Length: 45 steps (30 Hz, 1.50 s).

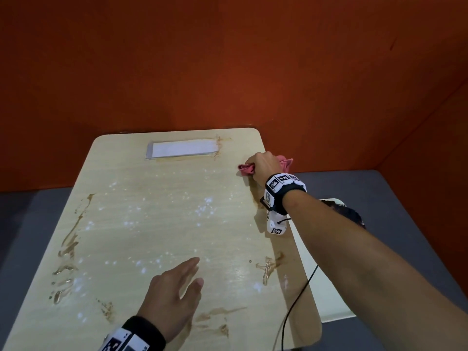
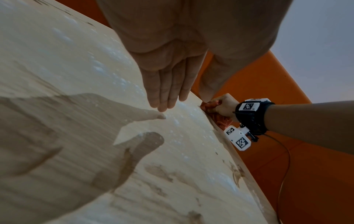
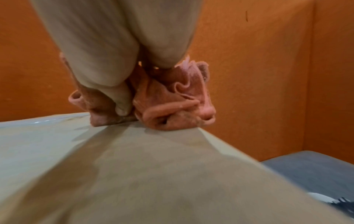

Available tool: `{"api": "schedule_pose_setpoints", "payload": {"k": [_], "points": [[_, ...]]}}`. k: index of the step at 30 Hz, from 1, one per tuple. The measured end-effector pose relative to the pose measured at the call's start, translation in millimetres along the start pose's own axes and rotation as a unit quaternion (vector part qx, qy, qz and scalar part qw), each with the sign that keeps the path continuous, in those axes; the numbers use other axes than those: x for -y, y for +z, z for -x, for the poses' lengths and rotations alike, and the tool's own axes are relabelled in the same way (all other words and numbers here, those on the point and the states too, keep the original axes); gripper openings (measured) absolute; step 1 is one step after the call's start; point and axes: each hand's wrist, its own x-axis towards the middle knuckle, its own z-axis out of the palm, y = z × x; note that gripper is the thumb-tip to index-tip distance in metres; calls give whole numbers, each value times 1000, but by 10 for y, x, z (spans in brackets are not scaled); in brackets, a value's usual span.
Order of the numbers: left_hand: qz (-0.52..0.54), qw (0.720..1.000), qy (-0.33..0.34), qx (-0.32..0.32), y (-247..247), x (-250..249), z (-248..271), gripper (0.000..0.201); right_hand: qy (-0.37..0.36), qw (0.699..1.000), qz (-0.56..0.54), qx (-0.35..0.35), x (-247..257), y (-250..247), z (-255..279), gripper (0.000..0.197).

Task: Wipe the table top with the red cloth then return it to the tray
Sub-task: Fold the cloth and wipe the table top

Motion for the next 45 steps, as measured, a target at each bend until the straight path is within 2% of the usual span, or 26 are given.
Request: {"api": "schedule_pose_setpoints", "payload": {"k": [4,9,16,20,28,35,39,45], "points": [[-13,1000,-1,-8,-3,-27,-1,44,-9,1000,9,16,-26,65,82,17],[-28,1000,-4,0,-6,-75,-4,45,-49,997,13,61,-87,-83,160,8],[-65,998,-10,12,21,-63,15,47,-26,999,-7,-20,-135,-214,-21,8],[-80,997,-4,7,34,-51,13,46,-18,1000,10,13,-112,-204,-81,15],[-105,994,-6,15,33,-11,-3,46,-18,1000,6,25,-111,-87,8,6],[-133,991,-7,24,34,-61,1,46,-41,998,13,46,-140,-68,88,11],[-131,991,-6,19,69,-93,-2,47,-54,998,9,20,-158,-101,62,9],[-141,990,2,26,67,-81,34,48,-22,999,-11,-23,-175,-143,-99,17]]}}
